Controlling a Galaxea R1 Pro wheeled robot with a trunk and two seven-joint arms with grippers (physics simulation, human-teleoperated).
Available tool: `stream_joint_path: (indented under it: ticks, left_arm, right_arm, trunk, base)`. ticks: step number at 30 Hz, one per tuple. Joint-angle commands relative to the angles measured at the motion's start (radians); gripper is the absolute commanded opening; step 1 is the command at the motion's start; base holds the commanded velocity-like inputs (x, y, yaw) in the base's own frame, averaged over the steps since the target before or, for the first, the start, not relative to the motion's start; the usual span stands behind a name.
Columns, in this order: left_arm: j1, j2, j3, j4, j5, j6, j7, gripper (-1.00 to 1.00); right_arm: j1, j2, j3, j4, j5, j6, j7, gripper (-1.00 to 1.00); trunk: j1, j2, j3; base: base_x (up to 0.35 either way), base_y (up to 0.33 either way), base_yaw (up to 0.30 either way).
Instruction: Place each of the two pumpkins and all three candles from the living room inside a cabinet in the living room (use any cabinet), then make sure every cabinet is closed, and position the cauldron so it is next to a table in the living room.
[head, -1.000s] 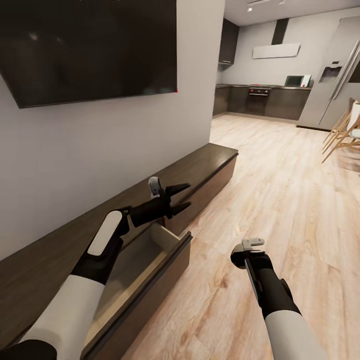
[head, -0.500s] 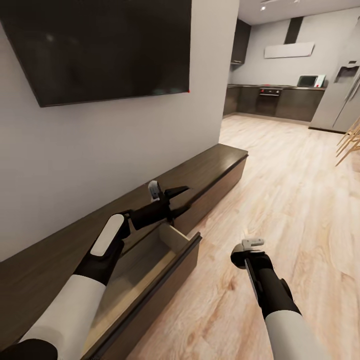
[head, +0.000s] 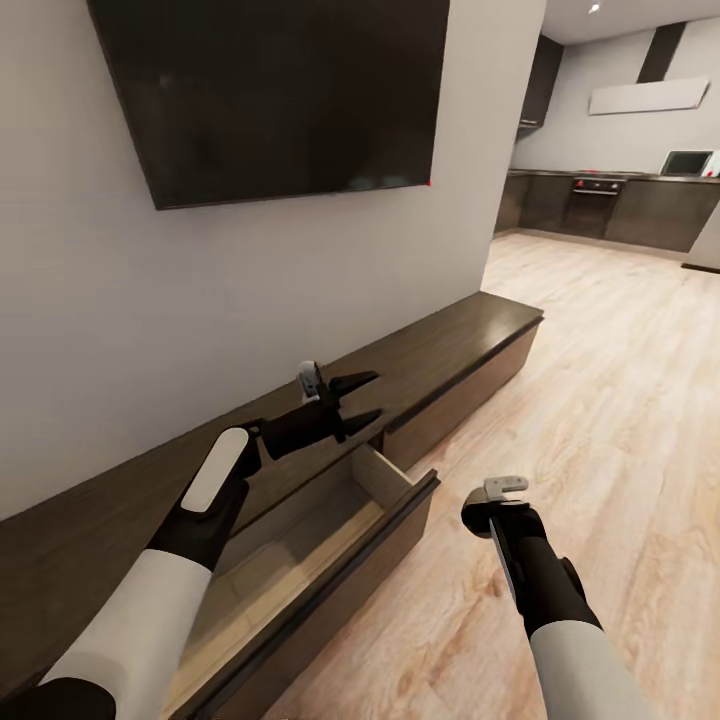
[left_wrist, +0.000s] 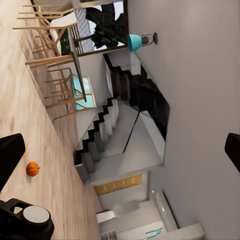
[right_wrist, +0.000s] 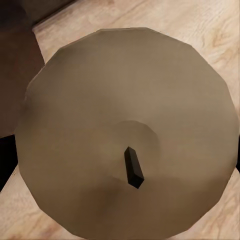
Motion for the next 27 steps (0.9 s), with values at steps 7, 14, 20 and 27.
stream_joint_path:
  ticks: [7, 14, 20, 27]
  left_arm:
    - [0.0, -0.006, -0.003, -0.006, -0.001, 0.0, 0.0, 1.0]
    - [0.0, -0.009, -0.003, -0.009, -0.002, 0.0, 0.0, 1.0]
    - [0.0, -0.009, -0.002, -0.01, -0.003, 0.0, 0.001, 1.0]
    - [0.0, -0.008, -0.002, -0.01, -0.004, 0.0, 0.002, 1.0]
  right_arm:
    - [0.0, 0.0, 0.0, -0.001, 0.0, 0.0, -0.001, -1.0]
    - [0.0, 0.0, 0.0, -0.002, 0.0, 0.0, -0.001, -1.0]
    - [0.0, 0.0, 0.0, -0.002, 0.001, 0.0, -0.001, -1.0]
    - [0.0, 0.0, 0.0, 0.0, 0.001, 0.0, -0.001, -1.0]
  trunk:
    - [-0.019, 0.035, 0.016]
    - [-0.046, 0.084, 0.038]
    - [-0.069, 0.126, 0.055]
    - [-0.096, 0.175, 0.077]
  base:
    - [0.0, 0.0, 0.073]
    - [0.0, 0.0, 0.006]
    - [0.0, 0.0, 0.208]
    - [0.0, 0.0, 0.28]
